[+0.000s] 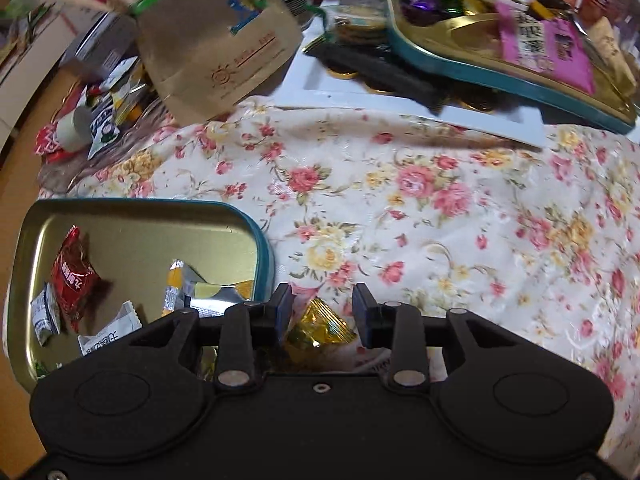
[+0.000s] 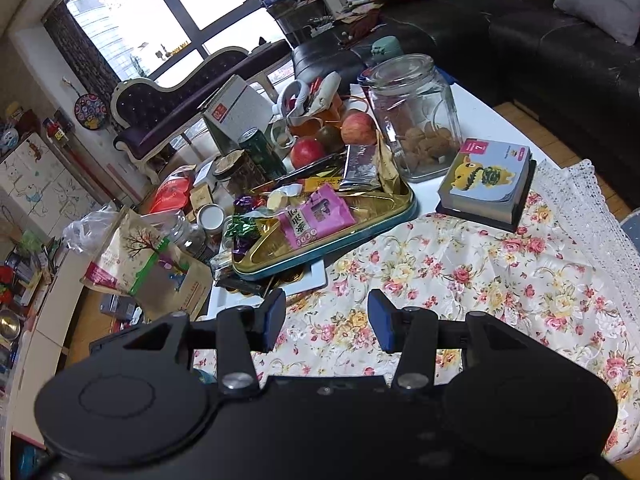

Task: Organize snacks

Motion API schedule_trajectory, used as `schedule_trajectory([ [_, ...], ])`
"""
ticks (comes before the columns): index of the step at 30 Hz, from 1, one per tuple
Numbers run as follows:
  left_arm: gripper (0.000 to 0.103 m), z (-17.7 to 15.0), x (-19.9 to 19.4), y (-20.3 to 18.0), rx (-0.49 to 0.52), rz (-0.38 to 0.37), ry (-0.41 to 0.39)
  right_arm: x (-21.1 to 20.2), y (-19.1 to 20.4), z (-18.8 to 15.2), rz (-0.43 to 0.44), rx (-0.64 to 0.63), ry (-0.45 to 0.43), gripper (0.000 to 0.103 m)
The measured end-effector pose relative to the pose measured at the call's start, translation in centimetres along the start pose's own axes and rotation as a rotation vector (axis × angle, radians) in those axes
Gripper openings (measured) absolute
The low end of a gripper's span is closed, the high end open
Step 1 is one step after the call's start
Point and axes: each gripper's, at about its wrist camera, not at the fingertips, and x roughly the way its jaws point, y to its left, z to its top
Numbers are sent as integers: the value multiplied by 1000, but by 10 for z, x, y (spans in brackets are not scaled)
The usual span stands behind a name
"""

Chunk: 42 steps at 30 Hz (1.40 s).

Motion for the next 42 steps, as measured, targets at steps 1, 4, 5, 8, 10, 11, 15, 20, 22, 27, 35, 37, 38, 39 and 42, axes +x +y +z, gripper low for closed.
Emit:
schedule_trajectory([
  [1,44,0,3,0,-5,0,2,0,1,0,0,-6,-2,49],
  [4,45,-5,11,-5,14,28,14,0,0,0,-6,-11,-4,49],
  [5,47,-8,11,-6,14,44,-3,0,0,0,-7,-8,-1,49],
  [8,47,-16,9,-10,33,82,-5,3,-2,0,-5,5,7,49],
  [10,48,-22,6,-10,16,82,6,4,-1,1,1,6,11,49],
  [11,48,-26,4,-11,-1,82,16,4,0,0,4,3,13,49],
  [15,47,-39,-3,-18,-18,1,70,3,6,-2,11,-17,12,49],
  [20,49,-55,-9,-40,-21,-155,160,2,6,-3,11,-21,13,49],
  [22,49,-61,-14,-56,26,-182,158,2,5,-3,7,-21,14,49],
  [27,49,-62,-22,-80,98,-246,151,2,0,-3,-7,-10,18,49],
  [35,49,-14,-56,-42,18,-181,75,12,-10,-8,-34,6,76,49],
  [37,49,-7,-64,-36,47,-133,80,20,-12,-15,-38,19,131,49],
  [38,49,-5,-69,-33,62,-123,77,26,-13,-21,-33,30,172,49],
  [39,49,-5,-74,-31,86,-107,76,31,-15,-27,-28,49,213,49],
  [42,50,-9,-87,-26,154,-96,80,45,-16,-47,-46,96,309,49],
])
